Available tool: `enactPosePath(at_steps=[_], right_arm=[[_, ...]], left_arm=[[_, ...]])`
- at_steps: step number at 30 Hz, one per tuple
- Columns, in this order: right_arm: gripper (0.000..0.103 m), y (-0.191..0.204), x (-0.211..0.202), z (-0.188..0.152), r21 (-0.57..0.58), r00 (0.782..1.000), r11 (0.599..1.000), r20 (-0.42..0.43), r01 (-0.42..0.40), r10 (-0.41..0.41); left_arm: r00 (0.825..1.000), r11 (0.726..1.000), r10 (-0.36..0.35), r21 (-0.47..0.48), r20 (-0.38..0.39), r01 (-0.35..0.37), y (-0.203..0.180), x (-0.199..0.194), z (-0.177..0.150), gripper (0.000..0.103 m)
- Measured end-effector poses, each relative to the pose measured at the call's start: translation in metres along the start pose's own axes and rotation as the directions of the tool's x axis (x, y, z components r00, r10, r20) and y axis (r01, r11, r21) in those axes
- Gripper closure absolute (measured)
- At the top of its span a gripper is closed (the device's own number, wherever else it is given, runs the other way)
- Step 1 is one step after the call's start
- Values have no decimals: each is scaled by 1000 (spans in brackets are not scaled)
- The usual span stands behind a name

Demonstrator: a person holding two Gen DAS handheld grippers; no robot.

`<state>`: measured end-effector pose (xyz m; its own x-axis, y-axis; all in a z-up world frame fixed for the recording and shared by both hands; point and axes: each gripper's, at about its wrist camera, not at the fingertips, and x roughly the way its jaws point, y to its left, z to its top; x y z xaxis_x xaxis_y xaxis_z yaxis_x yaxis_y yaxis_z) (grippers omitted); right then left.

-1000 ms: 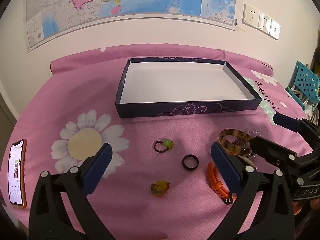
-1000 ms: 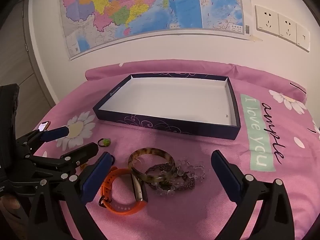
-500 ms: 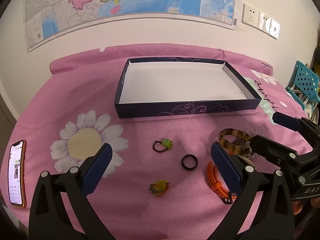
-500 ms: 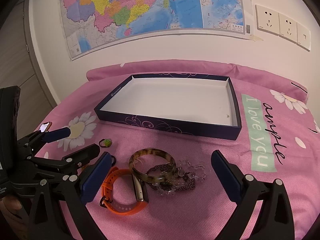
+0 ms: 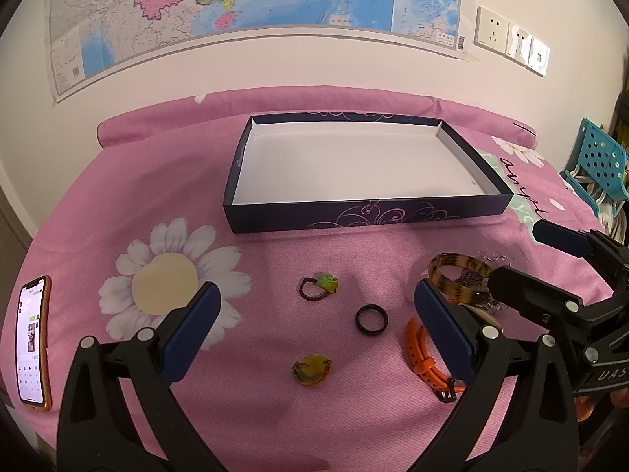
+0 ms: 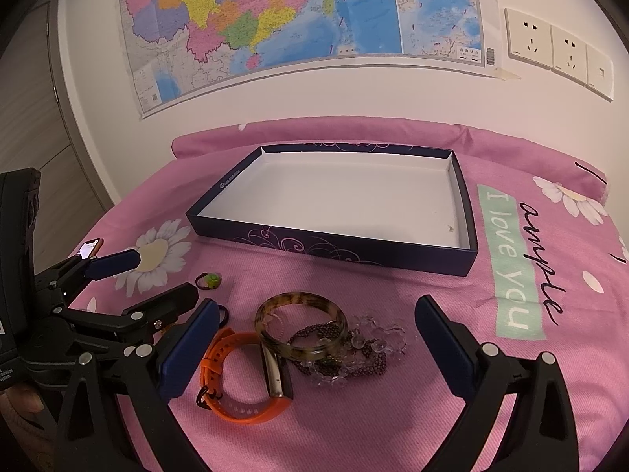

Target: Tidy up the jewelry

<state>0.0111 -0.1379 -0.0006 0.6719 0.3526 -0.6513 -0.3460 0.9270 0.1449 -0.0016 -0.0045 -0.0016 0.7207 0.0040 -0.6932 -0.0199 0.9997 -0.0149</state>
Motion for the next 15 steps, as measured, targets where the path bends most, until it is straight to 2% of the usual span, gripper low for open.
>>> enactPosePath(at_steps=[15], right_arm=[[7,0,2,-1,4,1000,1000,-4,-4,4]], left_arm=[[1000,1000,-2,-1,-4,2,-2,2,0,6]])
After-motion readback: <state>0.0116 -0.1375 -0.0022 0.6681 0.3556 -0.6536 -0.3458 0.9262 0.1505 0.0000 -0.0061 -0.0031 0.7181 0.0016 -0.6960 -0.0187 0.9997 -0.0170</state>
